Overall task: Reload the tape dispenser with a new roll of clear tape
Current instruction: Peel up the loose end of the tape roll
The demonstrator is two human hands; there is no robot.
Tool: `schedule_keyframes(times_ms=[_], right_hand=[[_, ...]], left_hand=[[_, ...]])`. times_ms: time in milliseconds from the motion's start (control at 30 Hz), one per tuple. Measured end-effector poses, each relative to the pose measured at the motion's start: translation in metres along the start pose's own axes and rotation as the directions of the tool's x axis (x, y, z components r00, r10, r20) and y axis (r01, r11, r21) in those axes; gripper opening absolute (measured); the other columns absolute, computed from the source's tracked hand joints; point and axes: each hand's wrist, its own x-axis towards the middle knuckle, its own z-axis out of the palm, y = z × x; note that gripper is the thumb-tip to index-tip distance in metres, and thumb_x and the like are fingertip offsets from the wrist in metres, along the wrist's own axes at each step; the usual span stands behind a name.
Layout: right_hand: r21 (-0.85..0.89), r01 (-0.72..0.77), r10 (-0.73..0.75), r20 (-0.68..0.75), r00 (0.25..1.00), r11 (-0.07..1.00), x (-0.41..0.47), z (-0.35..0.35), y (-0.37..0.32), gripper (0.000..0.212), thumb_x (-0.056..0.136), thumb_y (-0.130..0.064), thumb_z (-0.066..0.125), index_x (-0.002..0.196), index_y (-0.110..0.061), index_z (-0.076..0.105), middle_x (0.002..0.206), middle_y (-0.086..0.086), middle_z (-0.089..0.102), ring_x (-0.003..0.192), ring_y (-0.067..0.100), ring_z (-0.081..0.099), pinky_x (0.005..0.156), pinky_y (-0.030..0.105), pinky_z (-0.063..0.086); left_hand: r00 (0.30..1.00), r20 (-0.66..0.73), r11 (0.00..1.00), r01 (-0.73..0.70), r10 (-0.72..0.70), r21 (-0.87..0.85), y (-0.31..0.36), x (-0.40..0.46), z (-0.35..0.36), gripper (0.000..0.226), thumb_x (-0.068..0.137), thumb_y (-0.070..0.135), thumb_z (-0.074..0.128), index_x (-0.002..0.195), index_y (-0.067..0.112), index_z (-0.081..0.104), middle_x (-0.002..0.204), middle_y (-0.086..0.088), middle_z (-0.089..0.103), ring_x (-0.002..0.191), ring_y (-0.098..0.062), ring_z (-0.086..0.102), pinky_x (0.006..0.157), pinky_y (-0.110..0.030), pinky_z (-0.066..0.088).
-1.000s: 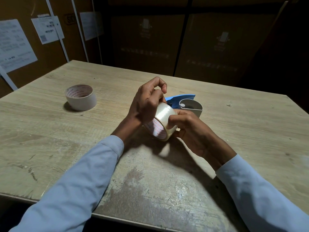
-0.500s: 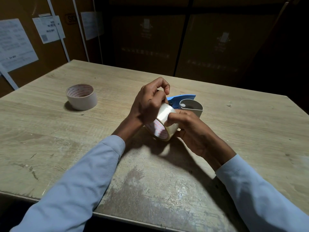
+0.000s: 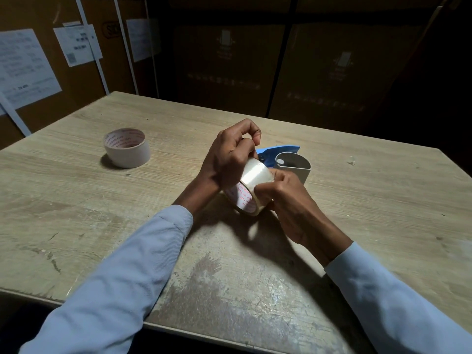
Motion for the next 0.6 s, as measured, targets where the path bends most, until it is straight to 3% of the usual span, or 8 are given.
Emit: schedule_keyframes(times_ms=[167,233,367,467,600], right_hand=[[-0.003,-0.001,0.002,0.205,0.979,1.0,0.003,-0.021,0.001,0.042,0.065,0.007,0.059,0.107,0.003,0.066,0.092,0.018,0.068,0.081,0.021,0.065,0.074,0.03,0.054],[-0.047,0.03,-0.018,0.229,0.973,0.998,0.004,-0.027,-0.002,0.046,0.074,0.012,0.07,0.118,0.0,0.064,0.106,0.023,0.068,0.095,0.025,0.067,0.086,0.037,0.055],[-0.117,0.16,-0.15,0.09,0.985,0.98,0.004,-0.032,-0.011,0.042,0.08,0.007,0.073,0.12,-0.005,0.064,0.101,0.009,0.073,0.089,0.014,0.071,0.072,0.023,0.056],[-0.198,0.246,-0.246,0.025,0.969,0.949,0.001,-0.034,-0.02,0.039,0.079,0.003,0.076,0.114,-0.014,0.067,0.093,0.0,0.075,0.082,0.011,0.071,0.068,0.024,0.057],[-0.224,0.324,-0.325,0.032,0.945,0.919,-0.006,-0.038,-0.03,0.041,0.071,-0.006,0.081,0.108,-0.019,0.069,0.091,-0.001,0.078,0.08,0.013,0.072,0.068,0.031,0.059]], left_hand=[[0.995,-0.057,0.991,0.075,-0.082,-0.114,-0.007,0.0,-0.005,0.012,0.079,0.014,0.039,0.078,0.02,0.05,0.059,-0.013,0.058,0.058,-0.027,0.058,0.058,-0.035,0.042],[0.986,-0.119,0.982,0.097,-0.117,-0.162,-0.009,0.001,-0.01,0.013,0.081,0.014,0.041,0.082,0.018,0.053,0.062,-0.011,0.063,0.064,-0.027,0.065,0.063,-0.035,0.05],[0.983,-0.18,0.999,0.023,-0.03,-0.044,-0.006,0.002,-0.021,0.017,0.089,0.017,0.053,0.097,0.019,0.067,0.093,-0.002,0.073,0.092,-0.015,0.071,0.076,-0.032,0.057],[0.985,-0.04,0.978,-0.159,0.166,0.132,-0.001,-0.003,-0.026,0.018,0.091,0.018,0.06,0.101,0.014,0.074,0.104,0.001,0.069,0.099,-0.012,0.066,0.074,-0.025,0.056],[0.948,0.093,0.936,-0.315,0.304,0.156,0.002,-0.006,-0.036,0.029,0.092,0.022,0.062,0.116,0.011,0.072,0.114,-0.005,0.065,0.107,-0.017,0.064,0.073,-0.043,0.059]])
